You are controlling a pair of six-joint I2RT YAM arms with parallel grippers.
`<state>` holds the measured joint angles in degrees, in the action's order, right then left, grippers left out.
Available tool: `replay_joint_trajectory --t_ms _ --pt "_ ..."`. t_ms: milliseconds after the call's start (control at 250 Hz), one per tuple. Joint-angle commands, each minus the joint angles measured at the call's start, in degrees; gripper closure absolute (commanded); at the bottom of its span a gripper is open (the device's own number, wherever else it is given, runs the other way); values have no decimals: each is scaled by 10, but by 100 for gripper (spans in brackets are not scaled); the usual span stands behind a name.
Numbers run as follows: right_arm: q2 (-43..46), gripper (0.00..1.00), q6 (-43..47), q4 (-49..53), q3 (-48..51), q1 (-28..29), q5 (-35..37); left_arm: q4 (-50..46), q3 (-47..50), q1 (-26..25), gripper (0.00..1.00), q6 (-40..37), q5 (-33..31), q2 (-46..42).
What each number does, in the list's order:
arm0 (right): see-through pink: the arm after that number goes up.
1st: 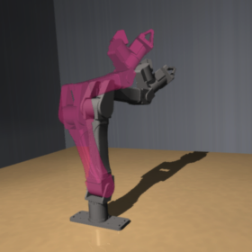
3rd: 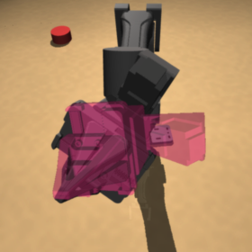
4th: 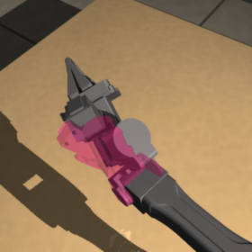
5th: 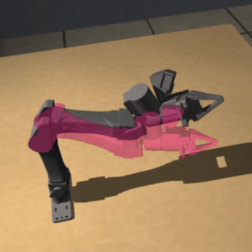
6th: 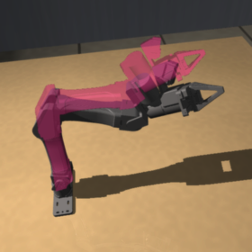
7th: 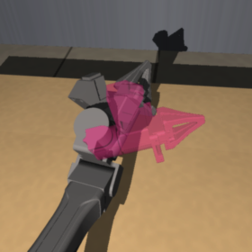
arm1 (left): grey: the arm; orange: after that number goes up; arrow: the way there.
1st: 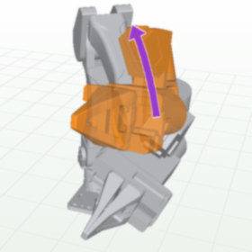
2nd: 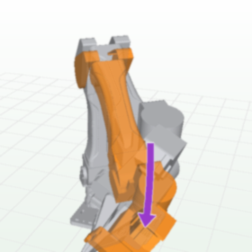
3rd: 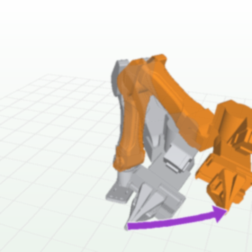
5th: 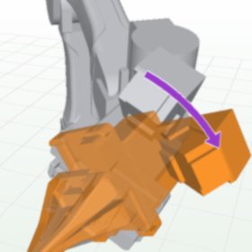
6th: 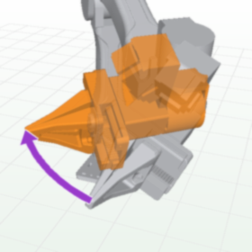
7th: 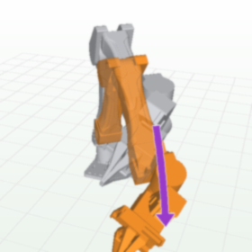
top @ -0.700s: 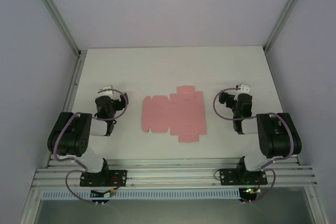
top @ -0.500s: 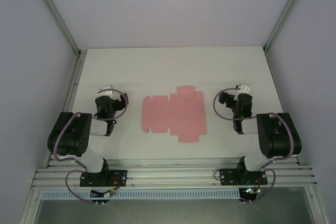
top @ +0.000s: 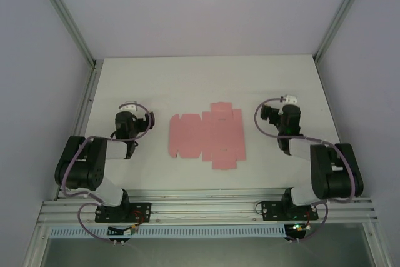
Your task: Assemble paper box
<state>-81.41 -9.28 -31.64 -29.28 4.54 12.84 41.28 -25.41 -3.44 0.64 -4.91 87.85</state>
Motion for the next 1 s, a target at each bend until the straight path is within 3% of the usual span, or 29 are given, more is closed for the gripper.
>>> replay_joint_trajectory --t_ms 0,132,248,343,443,611,831,994 --pt "45 0 -52 229 -109 11 9 -159 -69 7 0 34 -30 -94" --pt "35 0 -92 344 -174 57 -6 -306 -113 7 0 126 24 -173" --pt "1 0 -143 429 -232 123 -10 -412 -145 3 0 200 142 -182" --pt "-60 8 -183 505 -293 151 -105 -453 -149 -12 0 230 200 -177" --pt "-124 16 -201 551 -334 179 -126 -505 -159 -29 0 240 212 -162" --pt "-197 30 -222 568 -354 195 -133 -524 -166 -54 0 243 257 -119" --pt "-247 32 -258 591 -335 191 -106 -504 -172 -78 0 252 319 -41" --pt "-264 32 -262 551 -301 190 -116 -442 -167 -86 0 264 390 1"
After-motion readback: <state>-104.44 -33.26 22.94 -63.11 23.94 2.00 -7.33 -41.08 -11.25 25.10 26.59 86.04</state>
